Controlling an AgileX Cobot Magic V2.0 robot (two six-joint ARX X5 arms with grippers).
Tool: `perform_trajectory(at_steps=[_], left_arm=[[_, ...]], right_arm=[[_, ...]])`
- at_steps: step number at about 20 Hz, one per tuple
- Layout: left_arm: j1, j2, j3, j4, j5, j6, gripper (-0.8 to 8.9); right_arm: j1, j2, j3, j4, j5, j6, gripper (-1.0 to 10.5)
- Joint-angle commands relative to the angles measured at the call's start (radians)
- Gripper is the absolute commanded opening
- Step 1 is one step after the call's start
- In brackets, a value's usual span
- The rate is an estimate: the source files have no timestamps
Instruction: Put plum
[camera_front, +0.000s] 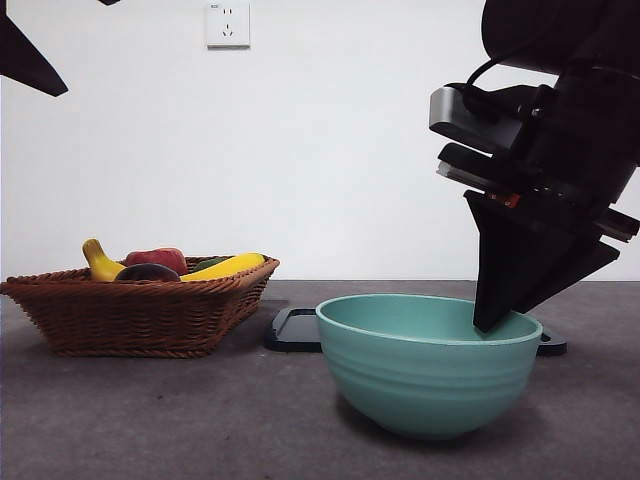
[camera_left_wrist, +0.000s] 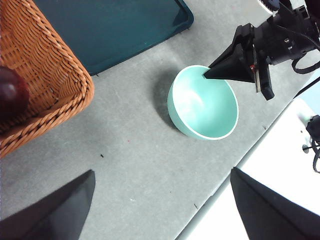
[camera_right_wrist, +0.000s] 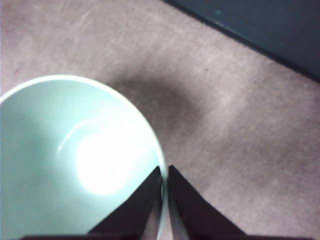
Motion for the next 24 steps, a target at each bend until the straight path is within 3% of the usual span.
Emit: perform_trajectory(at_steps=[1,3,7,15,24], left_arm=[[-0.005,0.005,0.023,0.005,0.008,0.019,4.33],[-0.005,0.005,0.023,0.005,0.008,0.019,4.33],[-0.005,0.005,0.023,0.004,0.008,0.019,4.33],[-0.005,0.005,0.023,0.004,0.008,0.019,4.33],[-0.005,0.005,0.023,0.004,0.008,0.019,4.33]], right_arm=[[0.010,0.017,0.005,0.006,0.000,0.010,0.1],[0.010,0.017,0.005,0.000,0.000,0.010,0.4],[0.010,0.017,0.005,-0.011,0.000,0.011,2.2],[0.007,-0.072,0.092,-0.057,0.045,0.005,2.3],[0.008,-0.272,0.251,-0.221,-0.004,0.002,2.3]])
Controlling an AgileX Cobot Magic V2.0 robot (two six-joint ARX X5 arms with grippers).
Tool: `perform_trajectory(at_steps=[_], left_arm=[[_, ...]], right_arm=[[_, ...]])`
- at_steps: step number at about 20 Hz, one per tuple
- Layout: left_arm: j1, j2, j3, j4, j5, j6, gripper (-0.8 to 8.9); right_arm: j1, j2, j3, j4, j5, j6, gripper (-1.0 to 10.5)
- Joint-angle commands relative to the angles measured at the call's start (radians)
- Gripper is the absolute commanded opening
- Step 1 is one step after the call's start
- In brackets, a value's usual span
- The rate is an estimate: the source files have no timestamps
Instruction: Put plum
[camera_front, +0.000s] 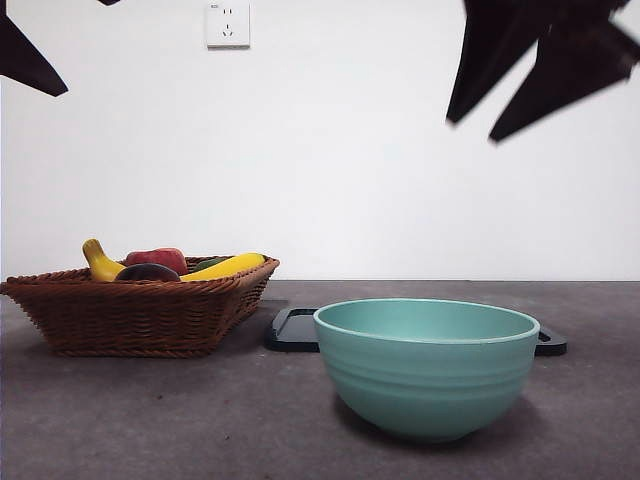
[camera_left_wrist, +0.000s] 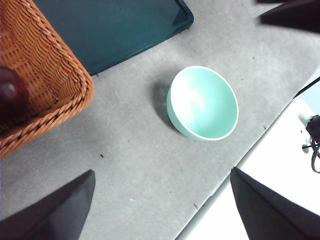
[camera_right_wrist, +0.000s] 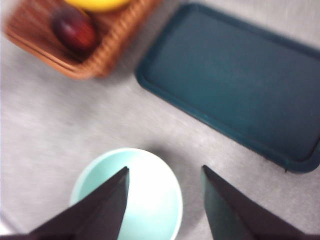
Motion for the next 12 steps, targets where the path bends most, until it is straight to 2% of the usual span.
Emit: perform_trajectory(at_steps=[1,6,12], left_arm=[[-0.005,0.005,0.023,0.004,0.008,0.019,4.33],[-0.005,0.005,0.023,0.004,0.008,0.018,4.33],[-0.005,0.005,0.023,0.003,0.008,0.016,4.33]], right_arm=[[0.008,-0.040,0.032,-0.040,-0.051,0.002,2.3],[0.008,-0.124,0.032,-0.173,-0.209,0.002,2.3],[0.009,-0.135,0.032,-0.235,-0.222,-0.027,2.3]])
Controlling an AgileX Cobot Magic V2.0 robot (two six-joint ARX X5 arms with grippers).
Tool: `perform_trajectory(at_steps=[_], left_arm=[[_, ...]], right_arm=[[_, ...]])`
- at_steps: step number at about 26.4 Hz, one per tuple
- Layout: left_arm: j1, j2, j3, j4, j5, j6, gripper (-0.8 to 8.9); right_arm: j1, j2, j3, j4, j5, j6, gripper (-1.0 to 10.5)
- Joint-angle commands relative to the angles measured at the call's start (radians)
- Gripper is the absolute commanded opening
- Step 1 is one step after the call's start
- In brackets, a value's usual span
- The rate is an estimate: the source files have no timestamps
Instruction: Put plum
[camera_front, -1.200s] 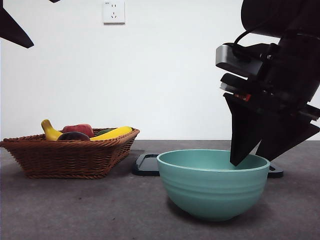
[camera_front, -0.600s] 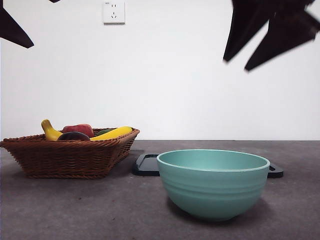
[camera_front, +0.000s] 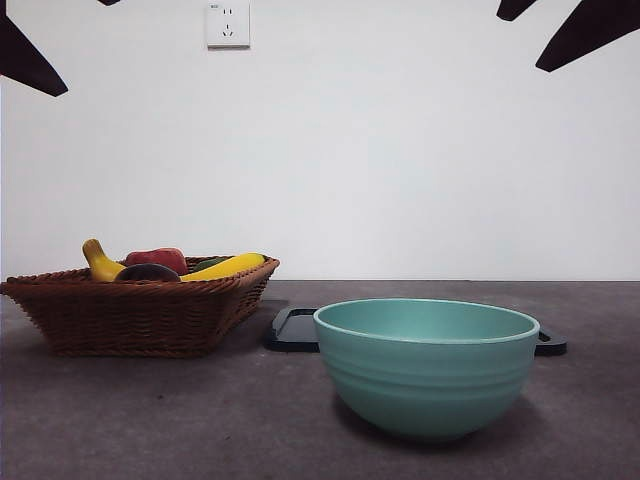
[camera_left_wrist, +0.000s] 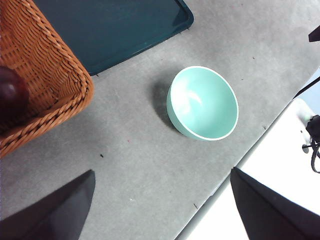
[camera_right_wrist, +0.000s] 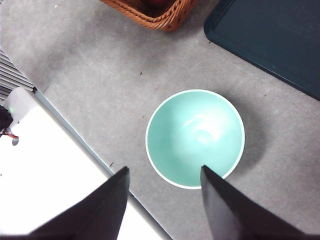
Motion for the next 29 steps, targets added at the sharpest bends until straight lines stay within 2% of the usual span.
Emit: perform_trajectory(at_steps=[1,12,15,18,19,29], left_arm=[[-0.005,0.005,0.023,0.003,0.008,0.016,4.33],[-0.005,0.005,0.023,0.004,0.008,0.016,4.24],[-0.005,0.005,0.023,0.004,0.008,0.016,2.64],[-0.005,0.005,0.023,0.004,0.008,0.016,0.68],[-0.005,0.005,0.023,0.004,0.008,0.016,0.07],[-0.005,0.005,0.023,0.005,0.008,0.016,0.07]], right_arm=[[0.009,0.006,0.016,0.008,-0.002,-0.016,2.3],[0.009,0.006,0.016,0.008,-0.002,-0.031,2.3],[0.009,0.006,0.016,0.008,-0.002,-0.032,1.7],[0.009,0.006,0.016,0.008,-0.002,-0.041,0.0],[0.009,0.006,0.016,0.008,-0.002,-0.043,0.0],[0.009,0.006,0.016,0.010,-0.002,-0.057,0.0]])
